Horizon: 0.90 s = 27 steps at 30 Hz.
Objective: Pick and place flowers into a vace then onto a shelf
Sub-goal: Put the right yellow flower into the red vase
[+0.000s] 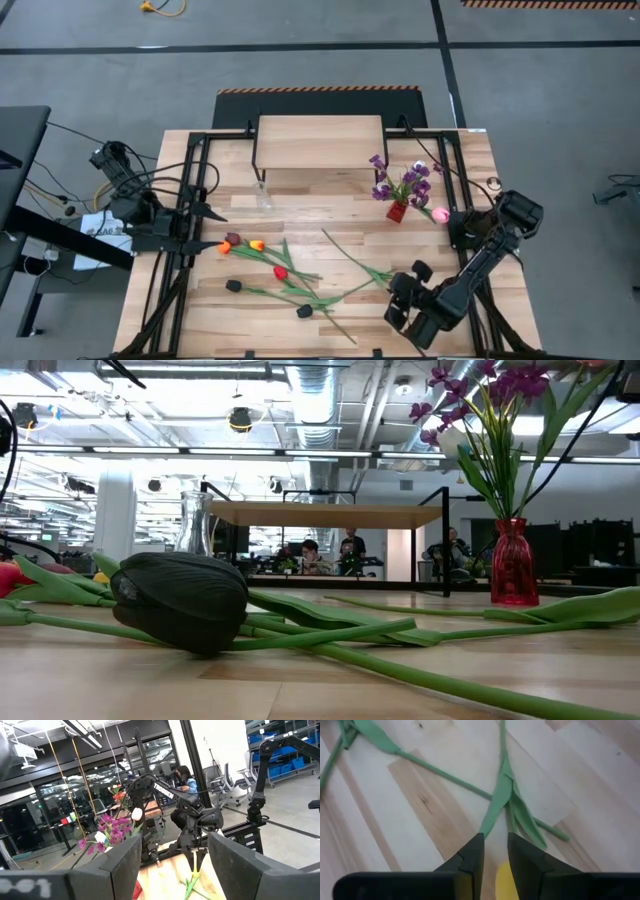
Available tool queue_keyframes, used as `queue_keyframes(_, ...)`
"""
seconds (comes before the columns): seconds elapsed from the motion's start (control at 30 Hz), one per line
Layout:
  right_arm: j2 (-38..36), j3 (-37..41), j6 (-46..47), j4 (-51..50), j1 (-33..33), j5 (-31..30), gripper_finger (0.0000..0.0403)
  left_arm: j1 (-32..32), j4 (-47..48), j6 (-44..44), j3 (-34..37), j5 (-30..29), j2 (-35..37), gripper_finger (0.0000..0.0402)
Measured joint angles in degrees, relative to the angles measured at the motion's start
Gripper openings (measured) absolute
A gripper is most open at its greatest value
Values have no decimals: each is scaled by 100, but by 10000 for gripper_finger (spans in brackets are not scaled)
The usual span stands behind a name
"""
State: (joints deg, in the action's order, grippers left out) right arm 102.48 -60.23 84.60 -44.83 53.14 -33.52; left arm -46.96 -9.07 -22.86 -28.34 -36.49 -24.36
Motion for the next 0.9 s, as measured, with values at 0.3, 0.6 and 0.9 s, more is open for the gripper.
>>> queue_keyframes(0.3,0,0,-41,107,-65,305,77,0,212,226,2,15,-2,219)
queue_keyframes(0.6,-2,98,-12,214,-226,741,77,0,211,276,2,17,-2,219)
queue_keyframes(0.9,-9,578,-210,958,-412,975,77,0,213,402,2,17,-2,219)
